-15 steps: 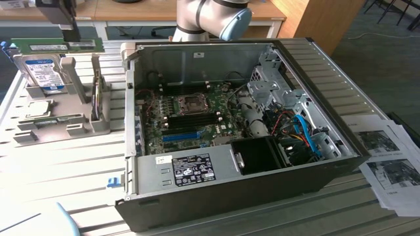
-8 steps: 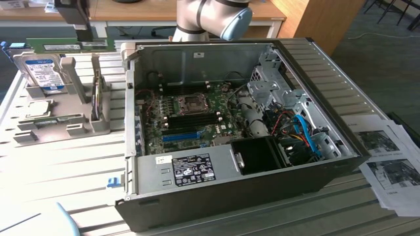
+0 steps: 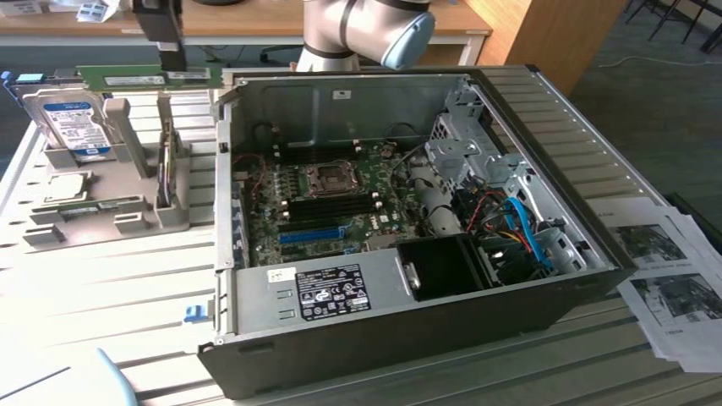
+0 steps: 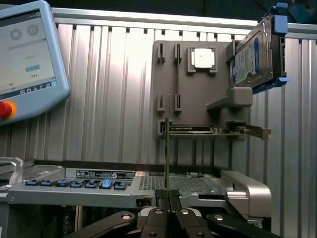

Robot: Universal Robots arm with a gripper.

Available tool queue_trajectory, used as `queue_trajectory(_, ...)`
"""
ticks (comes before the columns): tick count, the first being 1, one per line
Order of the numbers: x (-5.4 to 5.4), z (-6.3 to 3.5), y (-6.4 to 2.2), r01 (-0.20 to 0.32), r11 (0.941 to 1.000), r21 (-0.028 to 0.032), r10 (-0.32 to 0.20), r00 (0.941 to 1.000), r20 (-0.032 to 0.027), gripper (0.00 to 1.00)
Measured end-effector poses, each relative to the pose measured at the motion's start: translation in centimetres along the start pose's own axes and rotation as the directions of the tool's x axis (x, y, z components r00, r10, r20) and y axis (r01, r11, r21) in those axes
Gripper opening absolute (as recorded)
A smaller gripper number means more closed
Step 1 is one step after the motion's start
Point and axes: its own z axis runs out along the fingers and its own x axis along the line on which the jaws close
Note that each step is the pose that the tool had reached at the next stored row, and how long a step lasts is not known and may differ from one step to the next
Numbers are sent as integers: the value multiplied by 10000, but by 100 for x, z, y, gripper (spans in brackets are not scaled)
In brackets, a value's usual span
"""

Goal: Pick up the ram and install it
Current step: 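Pick up the ram and move it above insertion slot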

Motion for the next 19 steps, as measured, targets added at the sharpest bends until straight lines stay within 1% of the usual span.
queue_trajectory(11, 9, -25, -377, 22, 10000, 0, -22, 10000, -1, 11)
queue_trajectory(19, 14, -41, -618, 39, 10000, -1, -39, 10000, -2, 11)
